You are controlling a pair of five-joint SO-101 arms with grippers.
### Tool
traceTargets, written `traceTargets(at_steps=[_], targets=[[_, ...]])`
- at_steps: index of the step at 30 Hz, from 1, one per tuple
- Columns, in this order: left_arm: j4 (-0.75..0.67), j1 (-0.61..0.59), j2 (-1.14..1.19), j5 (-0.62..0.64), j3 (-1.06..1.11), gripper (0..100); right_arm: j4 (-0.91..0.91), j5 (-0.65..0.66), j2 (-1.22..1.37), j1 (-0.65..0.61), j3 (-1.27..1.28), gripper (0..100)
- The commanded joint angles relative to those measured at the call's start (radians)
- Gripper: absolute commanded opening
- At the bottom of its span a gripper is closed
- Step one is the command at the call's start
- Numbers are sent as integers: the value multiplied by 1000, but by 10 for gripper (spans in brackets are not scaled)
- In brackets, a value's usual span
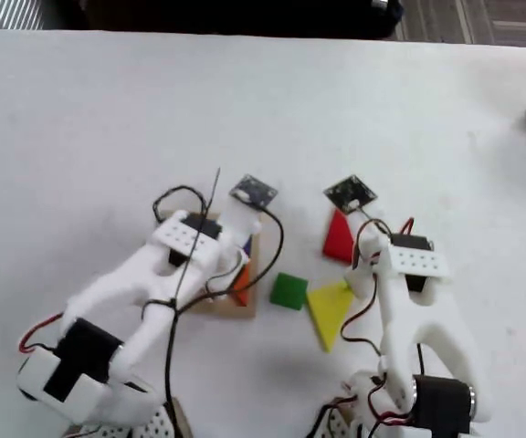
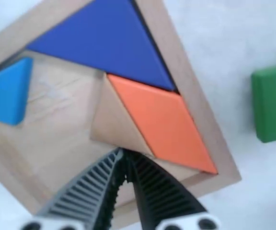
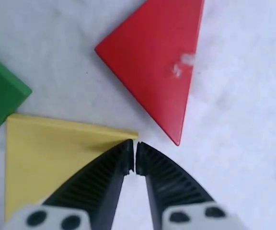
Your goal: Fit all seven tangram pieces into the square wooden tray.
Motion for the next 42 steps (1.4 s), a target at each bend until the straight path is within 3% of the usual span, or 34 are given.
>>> traceTargets(at_steps=[1,11,22,28,32,38,42], targets=[[-18,-2,1,-2,-44,22,-12,12,-31,-12,0,17],[32,-7,-38,-103,-25,22,-28,12,-31,-13,-3,19],[-35,-33,-348,-124,186,22,-44,3,-30,-13,-5,21],[-75,-203,-475,-112,232,22,-41,3,-33,-18,-3,21],[-95,-305,-522,-9,236,23,-30,3,-39,-22,-3,22],[-152,-435,-527,15,229,23,101,12,-41,-127,-52,22],[-187,-573,-529,126,210,23,226,9,-33,-137,-190,26]])
